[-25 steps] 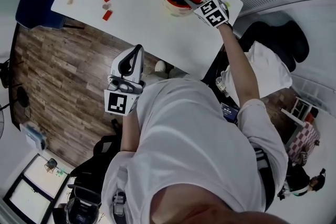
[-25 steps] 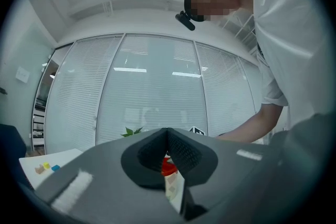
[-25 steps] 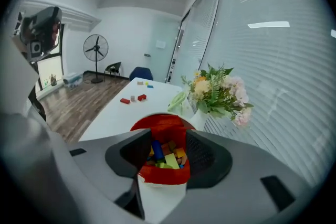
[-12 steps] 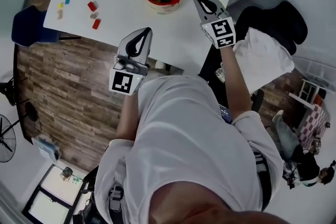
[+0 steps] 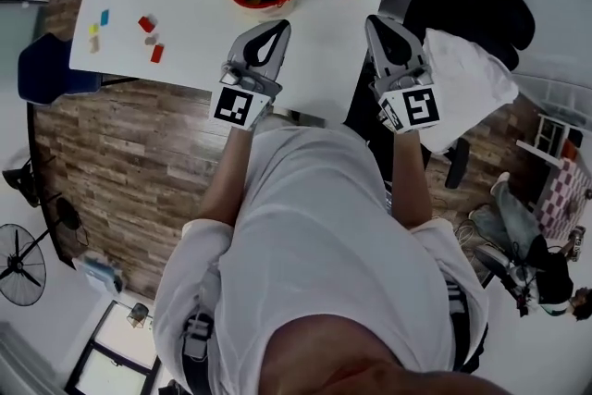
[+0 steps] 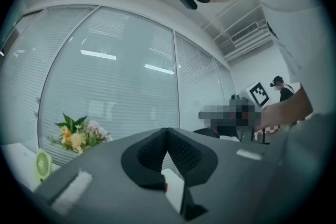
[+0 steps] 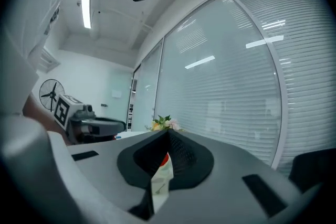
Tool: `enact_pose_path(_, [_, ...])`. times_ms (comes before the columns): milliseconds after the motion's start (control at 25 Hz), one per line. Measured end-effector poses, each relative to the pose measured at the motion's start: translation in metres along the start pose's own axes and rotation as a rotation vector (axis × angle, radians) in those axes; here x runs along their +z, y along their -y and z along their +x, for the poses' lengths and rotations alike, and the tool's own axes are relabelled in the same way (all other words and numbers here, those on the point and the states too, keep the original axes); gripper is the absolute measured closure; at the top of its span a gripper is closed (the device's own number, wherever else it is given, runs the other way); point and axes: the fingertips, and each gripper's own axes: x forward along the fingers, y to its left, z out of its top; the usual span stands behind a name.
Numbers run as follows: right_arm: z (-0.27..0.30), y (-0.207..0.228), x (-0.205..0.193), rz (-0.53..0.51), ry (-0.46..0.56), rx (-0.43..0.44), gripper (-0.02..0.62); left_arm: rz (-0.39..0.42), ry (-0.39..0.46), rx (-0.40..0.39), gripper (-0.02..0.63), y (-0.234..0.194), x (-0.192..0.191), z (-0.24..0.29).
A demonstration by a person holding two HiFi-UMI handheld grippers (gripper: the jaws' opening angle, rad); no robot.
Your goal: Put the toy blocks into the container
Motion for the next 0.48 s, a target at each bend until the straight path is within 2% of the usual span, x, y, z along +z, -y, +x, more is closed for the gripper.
enact_pose_path(360, [-0.067,0.022,0.012,0.072,-0.008,-0.137,0.594,0.016,-0.092,-0.151,0.606,0.026,-0.084,0.104])
enact_pose_path(480, [-0.083,0.029,0.003,0.085,-0.041,-0.177,0.594,0.008,-0.142,-0.194,0.565,0.033,-0.12,0.138])
